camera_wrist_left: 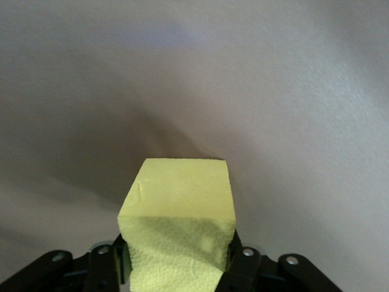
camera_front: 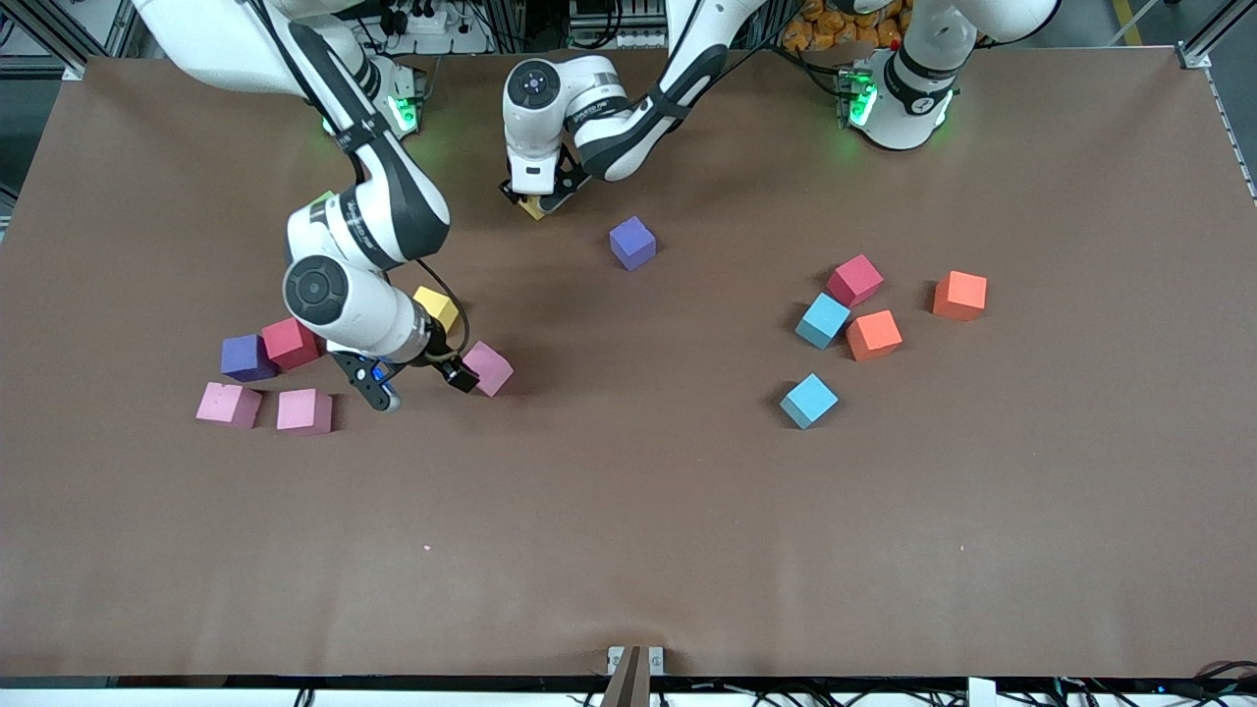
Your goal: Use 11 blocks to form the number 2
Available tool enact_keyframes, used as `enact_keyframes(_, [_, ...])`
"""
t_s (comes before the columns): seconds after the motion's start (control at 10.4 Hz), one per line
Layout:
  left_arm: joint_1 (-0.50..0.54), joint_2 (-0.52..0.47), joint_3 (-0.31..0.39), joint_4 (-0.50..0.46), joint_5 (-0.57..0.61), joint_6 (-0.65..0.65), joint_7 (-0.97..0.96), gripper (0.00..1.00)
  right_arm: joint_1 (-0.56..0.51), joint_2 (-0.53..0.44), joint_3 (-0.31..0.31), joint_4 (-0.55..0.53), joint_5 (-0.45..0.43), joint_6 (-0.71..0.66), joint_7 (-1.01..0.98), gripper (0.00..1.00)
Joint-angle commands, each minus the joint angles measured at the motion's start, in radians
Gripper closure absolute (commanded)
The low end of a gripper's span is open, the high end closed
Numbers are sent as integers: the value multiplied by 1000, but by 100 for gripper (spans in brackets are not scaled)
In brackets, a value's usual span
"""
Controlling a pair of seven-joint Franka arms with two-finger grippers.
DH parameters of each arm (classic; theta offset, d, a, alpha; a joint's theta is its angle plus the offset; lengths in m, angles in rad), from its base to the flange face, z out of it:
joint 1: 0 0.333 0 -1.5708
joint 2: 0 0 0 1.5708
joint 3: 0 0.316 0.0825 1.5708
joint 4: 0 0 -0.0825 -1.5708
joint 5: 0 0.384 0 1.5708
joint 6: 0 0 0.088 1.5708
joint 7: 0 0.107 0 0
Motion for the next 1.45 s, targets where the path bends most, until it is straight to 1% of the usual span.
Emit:
enact_keyframes(0.0, [47,-86,8,-50,30,-117,-12,100,19,45,1,28,-29,37,54,0])
enact_keyframes(0.1, [59,-157,7,-122,38,-121,72,100,50,65,-1,29,-84,51,60,0])
enact_keyframes(0.19, [65,-225,4,-202,38,-118,170,100,55,77,1,29,-146,71,85,0])
enact_keyframes(0.29, [68,-258,0,-260,38,-102,257,100,58,91,1,29,-174,83,115,0])
enact_keyframes(0.39, [67,-275,-1,-326,40,-39,389,100,64,102,1,29,-184,85,120,0])
enact_keyframes(0.48, [68,-279,-1,-394,38,58,528,100,70,113,1,28,-202,85,120,0])
enact_keyframes(0.58, [69,-273,-1,-434,38,132,632,100,72,122,1,28,-227,85,120,2])
enact_keyframes(0.77, [82,-241,-4,-443,31,158,839,100,72,137,1,28,-265,85,122,11])
enact_keyframes(0.87, [113,-238,-7,-446,26,158,926,100,73,139,1,29,-267,87,122,15])
enact_keyframes(1.06, [124,-244,-12,-446,24,127,949,100,72,143,2,29,-265,94,120,24])
enact_keyframes(1.16, [136,-250,-19,-439,24,61,961,100,72,146,2,31,-265,94,120,25])
enact_keyframes(1.25, [166,-255,-53,-428,18,12,965,100,73,155,2,34,-265,111,120,28])
enact_keyframes(1.35, [173,-252,-78,-395,8,-39,959,100,78,159,2,34,-265,131,122,40])
